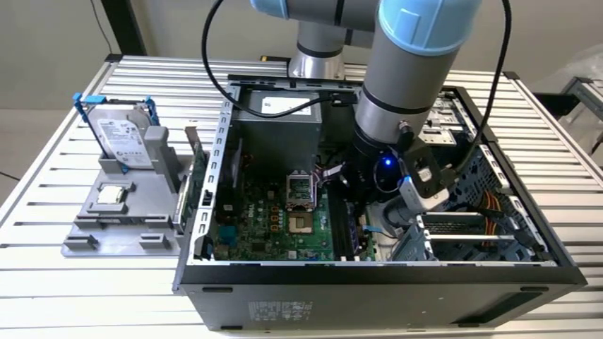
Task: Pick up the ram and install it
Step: 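Insert the ram into the slot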
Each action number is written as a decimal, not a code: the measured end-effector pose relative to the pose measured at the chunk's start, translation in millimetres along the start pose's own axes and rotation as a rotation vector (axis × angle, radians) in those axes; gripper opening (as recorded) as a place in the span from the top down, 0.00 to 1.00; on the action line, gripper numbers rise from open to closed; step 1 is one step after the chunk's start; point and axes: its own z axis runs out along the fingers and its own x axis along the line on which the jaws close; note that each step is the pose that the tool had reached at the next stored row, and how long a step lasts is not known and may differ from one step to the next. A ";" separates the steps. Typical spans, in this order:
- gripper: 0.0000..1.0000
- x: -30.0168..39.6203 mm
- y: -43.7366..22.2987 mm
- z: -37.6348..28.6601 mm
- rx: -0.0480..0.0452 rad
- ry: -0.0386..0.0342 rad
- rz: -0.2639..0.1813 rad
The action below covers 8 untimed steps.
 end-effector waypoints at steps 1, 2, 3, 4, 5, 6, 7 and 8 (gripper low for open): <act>1.00 0.0 0.0 0.0 0.0000 0.0000 0.000; 1.00 0.0 0.0 0.0 0.0000 0.0000 0.000; 1.00 0.0 0.0 -0.1 0.0001 0.0000 0.000; 1.00 0.0 0.0 -0.1 0.0001 0.0000 0.000; 1.00 0.0 0.0 -0.1 0.0002 0.0000 0.000; 1.00 0.0 0.0 -0.1 0.0003 0.0000 0.000; 1.00 0.0 0.0 -0.1 0.0003 0.0000 0.000; 1.00 0.0 0.0 -0.1 0.0003 0.0000 0.000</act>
